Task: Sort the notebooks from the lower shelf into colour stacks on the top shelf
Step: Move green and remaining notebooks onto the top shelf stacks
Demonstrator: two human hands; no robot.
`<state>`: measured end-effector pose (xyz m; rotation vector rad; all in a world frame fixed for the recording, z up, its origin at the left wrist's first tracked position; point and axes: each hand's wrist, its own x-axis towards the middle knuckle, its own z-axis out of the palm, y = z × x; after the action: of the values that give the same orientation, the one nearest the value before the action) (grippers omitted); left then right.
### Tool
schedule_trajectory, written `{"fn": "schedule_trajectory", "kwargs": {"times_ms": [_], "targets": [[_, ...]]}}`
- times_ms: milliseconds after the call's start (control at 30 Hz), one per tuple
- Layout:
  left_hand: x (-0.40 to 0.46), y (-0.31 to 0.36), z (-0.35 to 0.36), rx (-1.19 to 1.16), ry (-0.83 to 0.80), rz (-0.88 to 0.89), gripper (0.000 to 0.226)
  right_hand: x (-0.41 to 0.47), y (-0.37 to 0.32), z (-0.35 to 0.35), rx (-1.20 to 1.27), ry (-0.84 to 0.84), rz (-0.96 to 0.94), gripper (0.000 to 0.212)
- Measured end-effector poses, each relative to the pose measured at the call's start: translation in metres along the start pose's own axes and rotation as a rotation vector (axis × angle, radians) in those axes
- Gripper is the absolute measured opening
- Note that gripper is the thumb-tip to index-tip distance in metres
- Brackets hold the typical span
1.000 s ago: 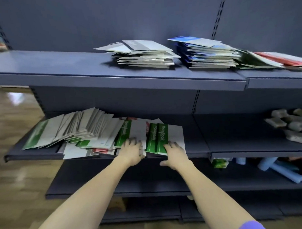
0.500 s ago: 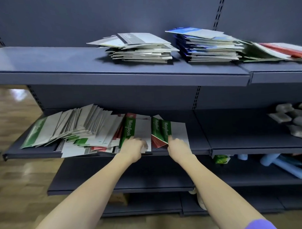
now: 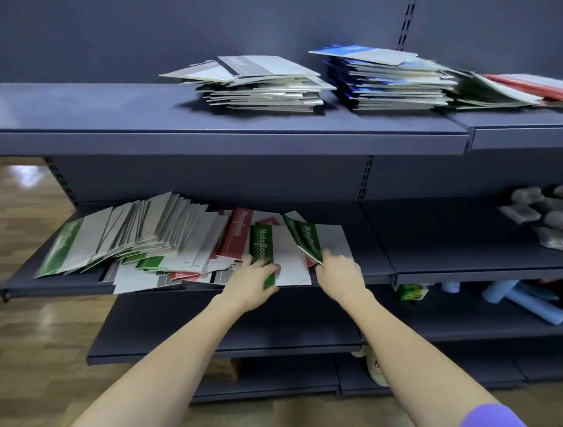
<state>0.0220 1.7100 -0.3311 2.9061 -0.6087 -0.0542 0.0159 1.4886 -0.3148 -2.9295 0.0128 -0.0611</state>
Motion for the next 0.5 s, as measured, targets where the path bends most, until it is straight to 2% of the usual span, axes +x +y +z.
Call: {"fn": "schedule_trajectory", "kwargs": {"times_ms": [167, 333, 433, 500], "targets": [[0.020, 0.017, -0.001, -0.028, -0.040, -0.005, 0.056, 0.006, -0.001, 0.002, -0.013, -0.013, -0.001, 0.036], [0.036, 0.024, -0.002, 0.175, -0.093, -0.205, 0.086, 0.020, 0.006, -0.005, 0.066, -0.030, 0.003, 0.035], [0.041, 0.016, -0.002, 0.159, -0.137, -0.365, 0.106, 0.024, 0.012, -0.006, 0.103, -0.053, -0.026, 0.030], [0.043, 0.013, -0.002, 0.158, -0.172, -0.376, 0.109, 0.027, 0.016, -0.007, 0.103, -0.067, -0.055, 0.029]]}}
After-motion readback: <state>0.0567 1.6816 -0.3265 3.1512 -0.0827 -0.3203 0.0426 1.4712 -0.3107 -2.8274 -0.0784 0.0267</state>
